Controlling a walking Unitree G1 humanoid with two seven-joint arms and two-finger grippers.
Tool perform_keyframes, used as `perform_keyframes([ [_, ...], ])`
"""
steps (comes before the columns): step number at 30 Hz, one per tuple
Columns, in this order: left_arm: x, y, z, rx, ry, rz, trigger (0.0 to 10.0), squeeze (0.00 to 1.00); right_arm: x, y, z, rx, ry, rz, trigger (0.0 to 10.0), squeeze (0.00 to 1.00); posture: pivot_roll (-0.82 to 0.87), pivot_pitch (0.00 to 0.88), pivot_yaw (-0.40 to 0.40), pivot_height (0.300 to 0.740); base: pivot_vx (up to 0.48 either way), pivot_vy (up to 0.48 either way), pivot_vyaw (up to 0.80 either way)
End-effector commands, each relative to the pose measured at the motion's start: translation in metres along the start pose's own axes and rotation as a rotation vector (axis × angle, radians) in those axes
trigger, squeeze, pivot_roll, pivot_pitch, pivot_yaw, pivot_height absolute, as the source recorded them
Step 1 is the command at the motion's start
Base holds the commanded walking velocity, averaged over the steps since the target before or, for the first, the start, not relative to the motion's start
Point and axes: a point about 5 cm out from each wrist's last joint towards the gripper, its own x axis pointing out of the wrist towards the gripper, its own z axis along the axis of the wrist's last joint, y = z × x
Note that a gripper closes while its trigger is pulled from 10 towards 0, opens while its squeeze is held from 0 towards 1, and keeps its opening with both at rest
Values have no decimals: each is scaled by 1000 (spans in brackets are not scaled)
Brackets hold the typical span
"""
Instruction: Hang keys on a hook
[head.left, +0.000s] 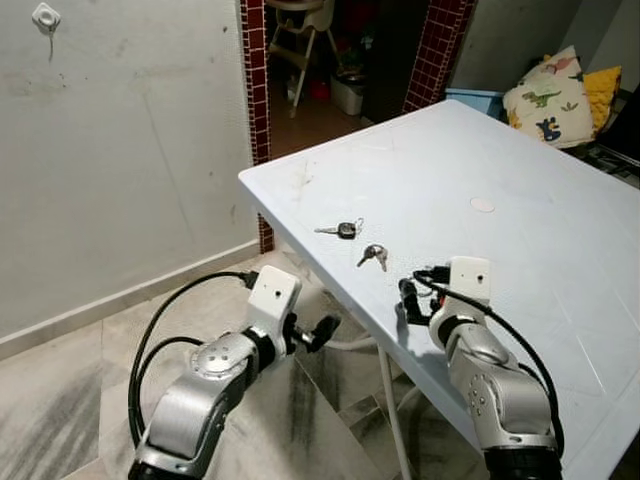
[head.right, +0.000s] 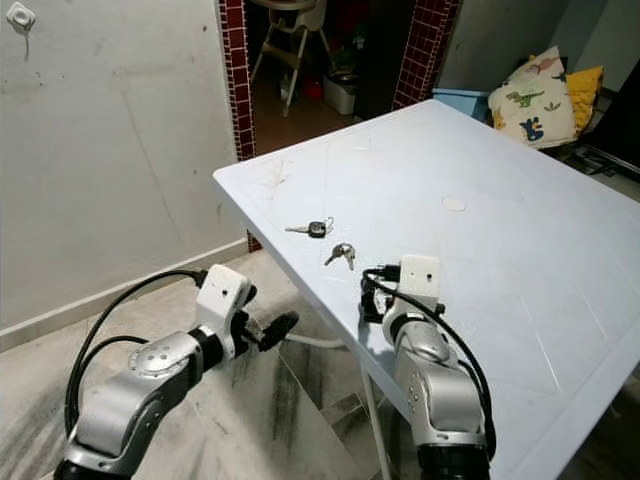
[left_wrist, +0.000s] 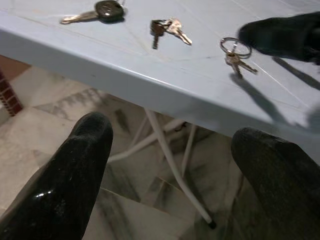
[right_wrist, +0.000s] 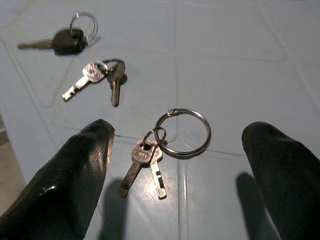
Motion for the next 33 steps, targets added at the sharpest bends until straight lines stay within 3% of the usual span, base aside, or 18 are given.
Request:
perform_keyframes([
  [1,0,-4,2,7,-1,-18,10000,0,5,2,-5,-19,31,-21,10000,0,176,0,-65,740,0,0,0],
  [13,3,-14,14,-5,-27,-81,10000,0,22,15,-1,-38,19,-60,10000,0,179,0,-71,740,0,0,0],
  [14,3,-14,15,-5,-28,-78,10000,0,25,15,0,-38,11,-64,9451,0,180,0,-71,740,0,0,0],
  [16,3,-14,15,-6,-28,-77,10000,0,26,15,0,-42,9,-67,9451,0,180,0,-71,740,0,0,0],
  [17,3,-14,15,-6,-28,-76,10000,0,27,15,-1,-41,14,-74,0,0,180,0,-72,740,0,0,0],
  [19,4,-14,15,-6,-29,-75,10000,0,28,15,-2,-41,23,-82,0,0,182,0,-74,740,0,0,0],
  [20,4,-13,16,-8,-29,-73,10000,0,28,15,-10,-34,67,-89,10000,0,184,0,-75,740,0,0,0],
  [27,4,-14,17,-8,-28,-75,10000,0,26,12,-26,5,131,-104,10000,0,180,0,-74,740,0,0,0],
  [28,4,-14,17,-7,-27,-77,10000,0,27,12,-27,9,138,-102,4431,0,180,0,-74,740,0,0,0],
  [29,4,-14,17,-7,-27,-77,10000,0,27,12,-27,9,138,-102,4431,0,180,0,-74,740,0,0,0],
  [30,4,-14,18,-6,-27,-79,10000,0,27,13,-29,17,147,-98,0,0,178,0,-71,740,0,0,0],
  [33,5,-14,18,-4,-27,-80,10000,0,27,14,-32,34,158,-98,0,0,178,0,-71,740,0,0,0],
])
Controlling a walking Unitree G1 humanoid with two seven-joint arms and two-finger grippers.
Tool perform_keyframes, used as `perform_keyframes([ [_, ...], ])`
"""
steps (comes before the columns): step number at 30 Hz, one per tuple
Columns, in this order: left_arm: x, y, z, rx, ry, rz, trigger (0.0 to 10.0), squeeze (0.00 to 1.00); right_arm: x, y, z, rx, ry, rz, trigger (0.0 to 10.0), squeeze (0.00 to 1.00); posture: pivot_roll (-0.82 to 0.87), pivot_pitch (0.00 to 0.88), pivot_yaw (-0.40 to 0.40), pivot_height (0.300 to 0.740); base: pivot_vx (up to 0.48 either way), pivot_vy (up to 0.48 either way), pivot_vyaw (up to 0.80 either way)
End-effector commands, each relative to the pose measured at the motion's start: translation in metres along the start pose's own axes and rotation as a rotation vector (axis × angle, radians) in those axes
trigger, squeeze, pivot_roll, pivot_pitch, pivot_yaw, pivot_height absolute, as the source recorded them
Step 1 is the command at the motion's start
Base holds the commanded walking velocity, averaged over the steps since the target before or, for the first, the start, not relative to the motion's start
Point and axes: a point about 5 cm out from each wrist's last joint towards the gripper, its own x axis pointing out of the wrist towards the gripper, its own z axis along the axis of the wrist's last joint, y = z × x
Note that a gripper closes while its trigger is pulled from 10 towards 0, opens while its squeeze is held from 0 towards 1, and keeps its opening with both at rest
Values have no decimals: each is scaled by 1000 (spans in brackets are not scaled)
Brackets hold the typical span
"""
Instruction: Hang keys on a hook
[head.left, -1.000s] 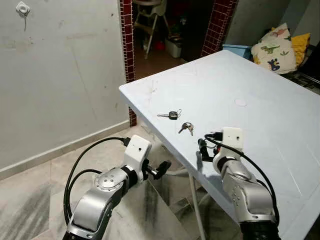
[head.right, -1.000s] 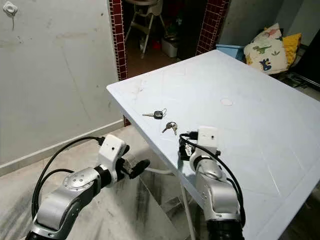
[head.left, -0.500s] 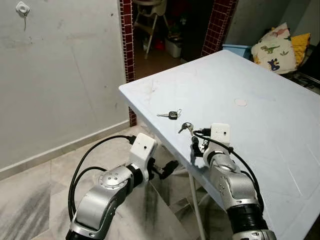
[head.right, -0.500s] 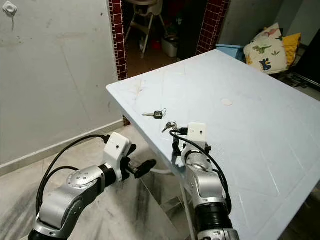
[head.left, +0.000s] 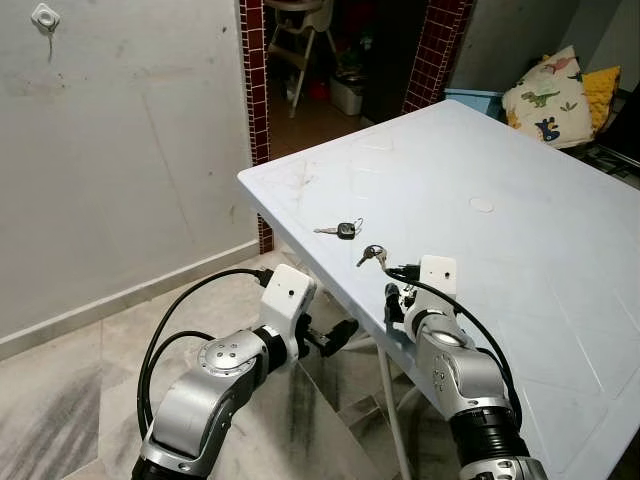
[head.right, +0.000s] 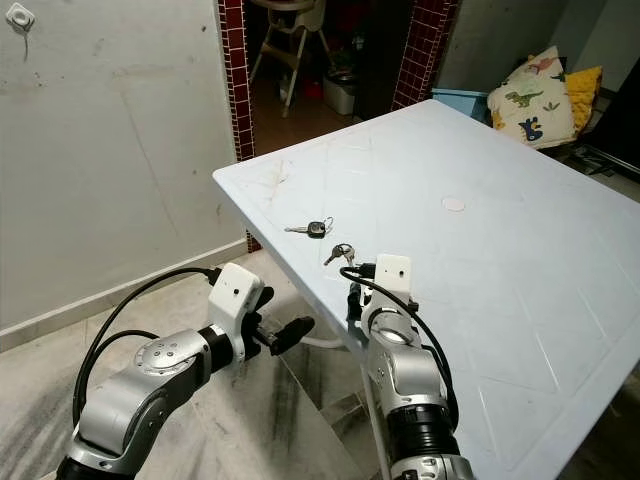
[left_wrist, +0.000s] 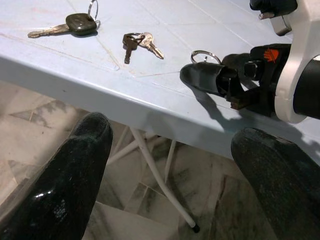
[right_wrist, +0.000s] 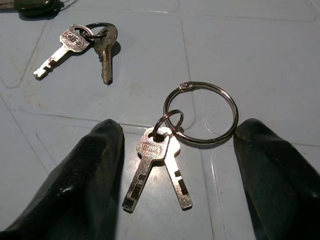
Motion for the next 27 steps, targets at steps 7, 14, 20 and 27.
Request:
perform_keyframes([
  [7,1,-1,5,17,-6,-8,10000,0,2,-4,-19,20,83,-29,0,0,180,0,-70,740,0,0,0],
  [14,2,-2,5,20,0,-11,10000,0,3,-12,-19,12,86,-63,0,0,181,0,-69,740,0,0,0],
  [20,2,-1,5,25,3,-14,10000,0,3,-12,-18,1,72,-53,6118,0,184,0,-68,740,0,0,0],
  [27,2,-1,5,27,8,-16,10000,0,-1,-9,-16,-39,68,-43,10000,0,188,0,-68,740,0,0,0],
])
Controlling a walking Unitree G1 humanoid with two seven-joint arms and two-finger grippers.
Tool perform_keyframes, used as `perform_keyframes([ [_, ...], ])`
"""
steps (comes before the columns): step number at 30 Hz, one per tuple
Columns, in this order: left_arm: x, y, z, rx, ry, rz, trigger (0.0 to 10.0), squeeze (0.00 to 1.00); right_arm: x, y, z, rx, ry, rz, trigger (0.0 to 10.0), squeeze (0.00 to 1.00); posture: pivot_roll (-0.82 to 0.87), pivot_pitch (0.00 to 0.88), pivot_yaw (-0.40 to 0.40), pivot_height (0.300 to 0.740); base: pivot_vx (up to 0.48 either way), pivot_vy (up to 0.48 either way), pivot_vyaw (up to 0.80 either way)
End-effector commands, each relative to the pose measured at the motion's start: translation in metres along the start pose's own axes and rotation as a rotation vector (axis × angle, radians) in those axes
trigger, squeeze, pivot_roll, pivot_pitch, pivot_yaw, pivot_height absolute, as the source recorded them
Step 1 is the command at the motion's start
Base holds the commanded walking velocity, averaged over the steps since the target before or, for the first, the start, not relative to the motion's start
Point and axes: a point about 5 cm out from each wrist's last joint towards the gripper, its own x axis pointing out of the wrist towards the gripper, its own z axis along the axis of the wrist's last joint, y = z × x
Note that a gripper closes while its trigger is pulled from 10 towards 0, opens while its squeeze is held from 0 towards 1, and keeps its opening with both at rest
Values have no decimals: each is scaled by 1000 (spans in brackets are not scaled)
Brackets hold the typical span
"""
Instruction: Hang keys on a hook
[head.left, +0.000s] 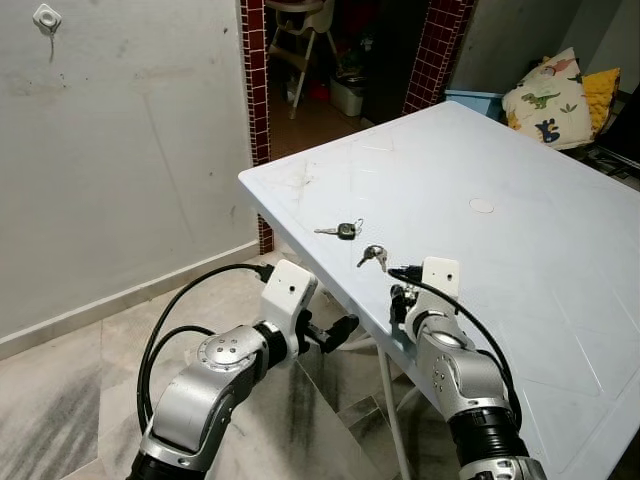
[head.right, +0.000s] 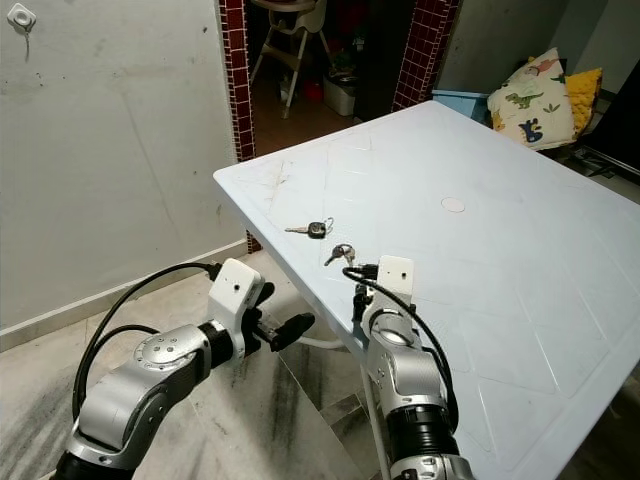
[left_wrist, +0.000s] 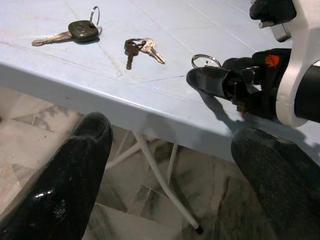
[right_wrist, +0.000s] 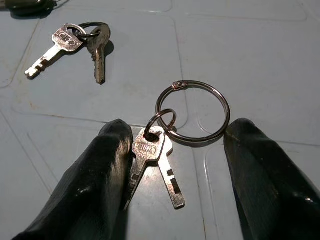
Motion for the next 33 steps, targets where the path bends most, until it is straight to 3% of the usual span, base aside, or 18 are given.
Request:
perform_keyframes([
  [1,2,-3,1,10,8,-14,10000,0,-1,-5,-15,-34,63,-18,10000,0,188,0,-68,740,0,0,0],
  [7,2,-3,1,10,11,-14,10000,0,-4,-4,-17,-41,66,-15,10000,0,183,0,-64,740,0,0,0],
  [8,2,-3,1,10,12,-15,10000,0,-4,-3,-17,-37,65,-17,0,0,183,0,-64,740,0,0,0],
  [17,3,-6,2,4,9,-44,10000,0,-4,1,-19,-28,66,-11,0,0,181,0,-62,740,0,0,0],
  [33,4,-9,4,39,-4,-82,10000,0,0,-12,-19,-31,60,-64,0,0,179,0,-59,740,0,0,0],
])
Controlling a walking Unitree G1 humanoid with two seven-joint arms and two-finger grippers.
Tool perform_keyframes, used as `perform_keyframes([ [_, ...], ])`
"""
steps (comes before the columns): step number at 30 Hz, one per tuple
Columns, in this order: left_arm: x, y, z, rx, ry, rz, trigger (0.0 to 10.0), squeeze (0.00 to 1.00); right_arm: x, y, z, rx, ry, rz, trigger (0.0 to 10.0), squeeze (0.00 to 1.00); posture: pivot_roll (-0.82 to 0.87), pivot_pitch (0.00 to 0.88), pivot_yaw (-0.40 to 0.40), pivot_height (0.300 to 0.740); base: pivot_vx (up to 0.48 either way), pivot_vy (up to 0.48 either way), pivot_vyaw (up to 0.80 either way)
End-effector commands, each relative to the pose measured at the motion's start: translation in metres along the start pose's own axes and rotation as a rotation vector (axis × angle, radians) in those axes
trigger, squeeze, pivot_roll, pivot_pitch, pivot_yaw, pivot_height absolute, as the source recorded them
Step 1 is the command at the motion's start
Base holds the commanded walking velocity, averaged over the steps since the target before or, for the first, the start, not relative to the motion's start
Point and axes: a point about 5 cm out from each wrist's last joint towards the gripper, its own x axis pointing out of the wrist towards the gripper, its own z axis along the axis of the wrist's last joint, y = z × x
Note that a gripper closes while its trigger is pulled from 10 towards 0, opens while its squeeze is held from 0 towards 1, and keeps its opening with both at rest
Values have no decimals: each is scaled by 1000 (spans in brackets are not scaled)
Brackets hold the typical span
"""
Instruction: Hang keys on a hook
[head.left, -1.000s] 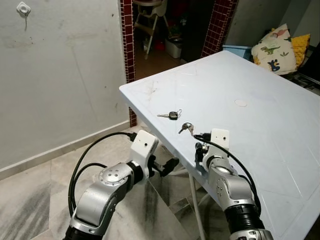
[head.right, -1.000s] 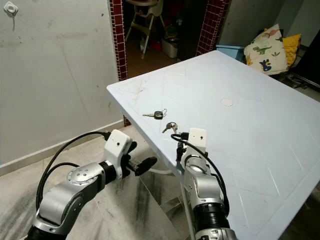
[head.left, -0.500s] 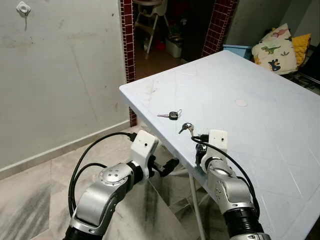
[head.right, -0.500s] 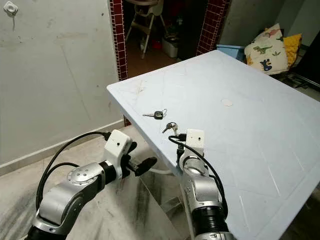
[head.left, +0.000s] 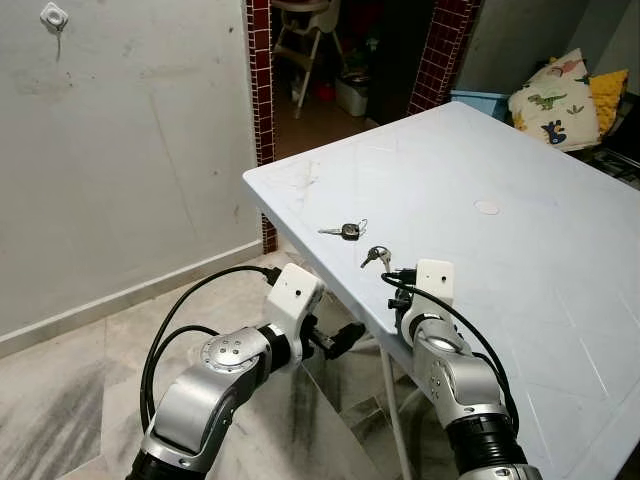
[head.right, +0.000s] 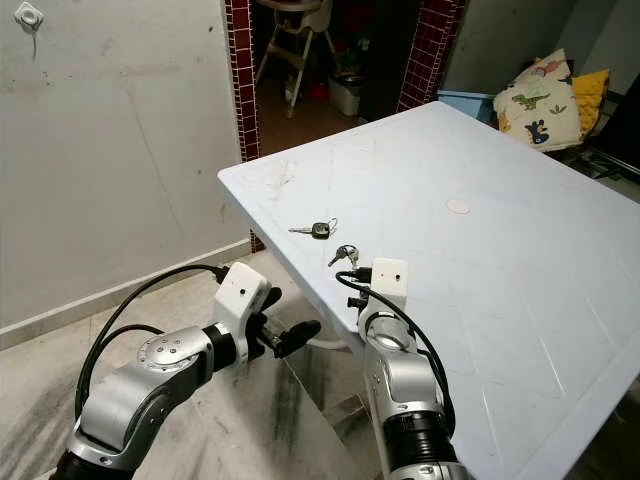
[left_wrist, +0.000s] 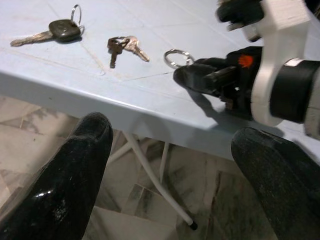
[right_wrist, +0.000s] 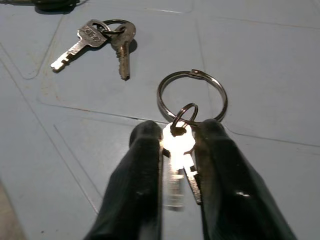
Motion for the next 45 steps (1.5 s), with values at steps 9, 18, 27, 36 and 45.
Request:
perform_keyframes([
  [9,2,0,5,23,-11,-4,10000,0,4,-20,-14,-30,60,-85,0,0,179,0,-58,740,0,0,0],
  [18,3,3,7,32,-32,23,10000,0,5,-23,1,-14,-47,-117,0,0,172,0,-47,740,0,0,0],
  [27,6,3,7,40,-41,28,10000,0,3,-32,18,-30,-160,-171,0,0,155,0,-38,740,0,0,0],
  [36,9,3,5,31,-44,39,10000,0,4,-34,26,-26,-217,-186,0,0,145,0,-25,740,0,0,0],
  [45,12,7,8,20,-80,87,10000,0,-1,-32,47,25,-350,-141,0,0,137,0,-42,740,0,0,0],
])
